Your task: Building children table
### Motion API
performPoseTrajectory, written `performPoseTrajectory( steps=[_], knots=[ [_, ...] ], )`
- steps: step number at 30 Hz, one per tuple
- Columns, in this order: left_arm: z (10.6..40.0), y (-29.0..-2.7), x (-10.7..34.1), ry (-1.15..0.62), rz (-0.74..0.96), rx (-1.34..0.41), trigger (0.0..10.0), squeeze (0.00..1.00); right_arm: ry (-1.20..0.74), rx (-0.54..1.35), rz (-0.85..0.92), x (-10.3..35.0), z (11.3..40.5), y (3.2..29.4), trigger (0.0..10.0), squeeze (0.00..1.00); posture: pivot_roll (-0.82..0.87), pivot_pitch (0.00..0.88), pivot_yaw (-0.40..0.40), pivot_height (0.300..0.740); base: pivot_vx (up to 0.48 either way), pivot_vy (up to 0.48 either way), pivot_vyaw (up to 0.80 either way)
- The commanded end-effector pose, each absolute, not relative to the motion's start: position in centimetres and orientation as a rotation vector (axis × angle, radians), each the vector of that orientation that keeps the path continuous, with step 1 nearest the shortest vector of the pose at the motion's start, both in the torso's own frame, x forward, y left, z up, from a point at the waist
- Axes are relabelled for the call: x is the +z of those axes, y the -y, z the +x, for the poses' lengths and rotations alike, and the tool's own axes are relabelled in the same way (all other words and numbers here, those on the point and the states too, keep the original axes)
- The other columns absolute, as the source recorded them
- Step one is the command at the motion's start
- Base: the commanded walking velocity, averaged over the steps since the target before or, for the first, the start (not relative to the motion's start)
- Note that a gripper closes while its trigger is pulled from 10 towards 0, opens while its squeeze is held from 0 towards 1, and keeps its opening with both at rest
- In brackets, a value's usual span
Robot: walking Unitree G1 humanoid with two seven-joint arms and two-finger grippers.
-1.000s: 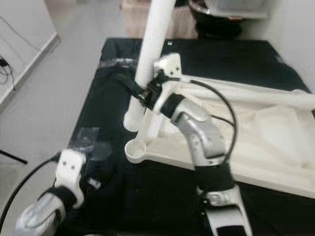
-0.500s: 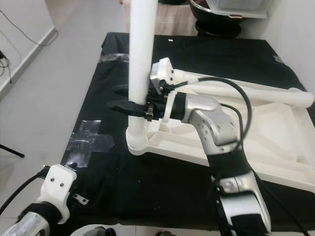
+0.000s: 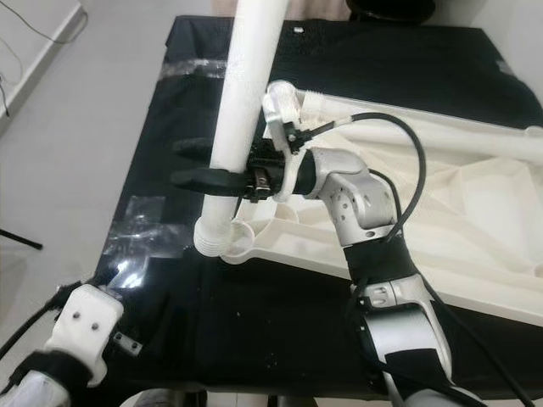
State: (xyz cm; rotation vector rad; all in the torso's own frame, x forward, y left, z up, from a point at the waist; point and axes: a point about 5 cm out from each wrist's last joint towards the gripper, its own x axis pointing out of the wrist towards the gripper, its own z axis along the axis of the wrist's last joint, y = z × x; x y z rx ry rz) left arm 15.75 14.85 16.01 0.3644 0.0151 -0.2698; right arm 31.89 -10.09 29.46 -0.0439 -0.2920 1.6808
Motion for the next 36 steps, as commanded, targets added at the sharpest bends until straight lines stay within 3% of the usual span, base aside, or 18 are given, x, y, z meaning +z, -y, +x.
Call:
performPoseTrajectory(
  steps=[1, 11, 29, 36],
  knots=[
    [15.3, -14.8, 16.1, -0.013, 0.371, -0.291, 10.0, 0.00, 0.317, 1.737, -0.082, 29.8, 31.6, 10.0, 10.0, 0.00, 0.14, 0.376, -0.016, 0.740, 0.000, 0.000, 0.00],
    [14.3, -14.6, 16.6, 0.005, 0.331, -0.361, 10.0, 0.00, 0.308, 1.826, -0.260, 30.9, 31.6, 10.3, 10.0, 0.00, 0.14, 0.400, -0.014, 0.740, 0.000, 0.000, 0.00],
    [13.2, -13.8, 16.6, -0.002, 0.270, -0.409, 10.0, 0.00, 0.137, 2.006, -0.416, 30.3, 30.4, 8.7, 10.0, 0.00, 0.12, 0.383, -0.026, 0.740, 0.000, 0.000, 0.00],
    [13.3, -13.5, 16.6, 0.007, 0.258, -0.413, 10.0, 0.00, 0.101, 2.028, -0.385, 30.9, 30.8, 8.2, 10.0, 0.00, 0.11, 0.383, -0.036, 0.740, 0.000, 0.000, 0.00]
  ],
)
